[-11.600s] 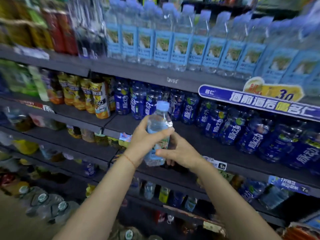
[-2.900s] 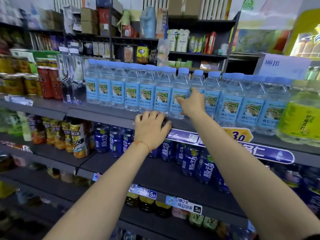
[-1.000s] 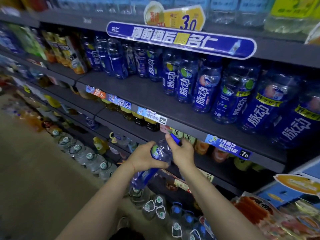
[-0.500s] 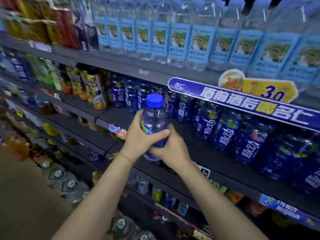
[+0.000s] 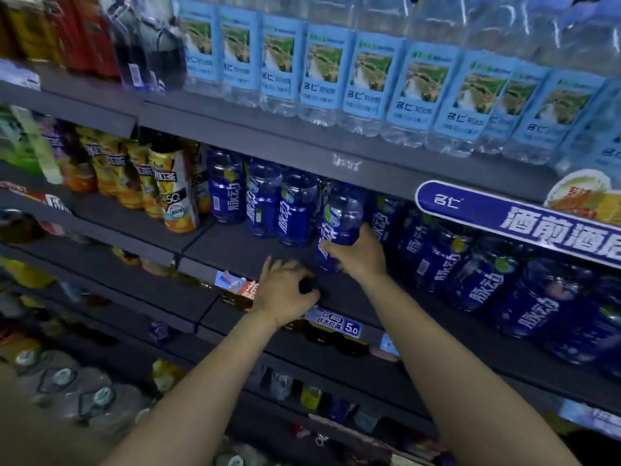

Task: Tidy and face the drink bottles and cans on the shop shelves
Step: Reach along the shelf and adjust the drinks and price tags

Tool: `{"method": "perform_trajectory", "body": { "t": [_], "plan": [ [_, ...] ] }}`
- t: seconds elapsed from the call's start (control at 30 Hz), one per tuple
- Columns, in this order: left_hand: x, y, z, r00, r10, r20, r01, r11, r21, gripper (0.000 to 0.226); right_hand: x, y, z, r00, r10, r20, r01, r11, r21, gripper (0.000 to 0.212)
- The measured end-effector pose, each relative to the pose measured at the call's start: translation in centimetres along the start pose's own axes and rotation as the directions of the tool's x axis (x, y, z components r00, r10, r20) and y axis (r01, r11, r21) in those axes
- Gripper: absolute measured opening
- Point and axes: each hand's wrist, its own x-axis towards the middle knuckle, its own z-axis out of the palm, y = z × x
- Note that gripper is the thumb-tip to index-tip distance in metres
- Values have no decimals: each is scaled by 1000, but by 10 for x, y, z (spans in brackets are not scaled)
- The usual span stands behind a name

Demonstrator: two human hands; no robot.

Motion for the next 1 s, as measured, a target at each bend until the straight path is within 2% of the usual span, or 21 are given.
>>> {"method": "perform_trajectory", "body": {
  "t": [0.1,0.2,0.3,0.43,0.5,0.6,0.7,0.73,0.8,0.87,0.93,1.0],
  "plan": [
    [-1,-9,4,999,36,-37,-36,999,-13,58,9,-10,12,1000,-4,-10,3,997,-82,65],
    [-1,-14,6,995,75,-72,-75,997,-11,57,16,-7,23,996,7,-85,-17,993,-119,59],
    [-1,-19,10,993,81,-92,-82,997,-9,55,16,-4,31,991,10,-132,-21,996,-82,33],
    [-2,-15,8,992,87,-92,-84,996,37,46,12,-11,32,994,5,-110,-21,989,-144,36],
    [-3,-11,8,992,79,-97,-73,995,69,42,6,-12,31,997,-15,-80,2,987,-163,27],
    [-7,-4,9,996,49,-79,-41,994,106,43,-11,-3,30,1000,-29,-2,29,996,-87,13],
    [-17,2,12,997,21,-68,-13,993,119,44,-36,7,23,996,-82,-20,83,996,21,15],
    [-24,5,12,993,16,-118,-5,996,94,42,-47,8,18,994,-103,-33,105,993,55,18],
    [-41,12,13,946,18,-322,-18,1000,3,38,-70,10,3,989,-136,-52,142,982,125,23],
    [-66,25,14,873,-54,-485,-12,991,-133,32,-97,14,-12,987,-156,-38,160,960,230,23],
    [-93,41,23,877,-220,-427,106,956,-274,22,-126,29,-26,984,-179,22,165,941,296,23],
    [-117,53,46,890,-347,-295,256,917,-306,19,-153,54,-40,983,-154,99,115,941,318,22]
  ]
}}
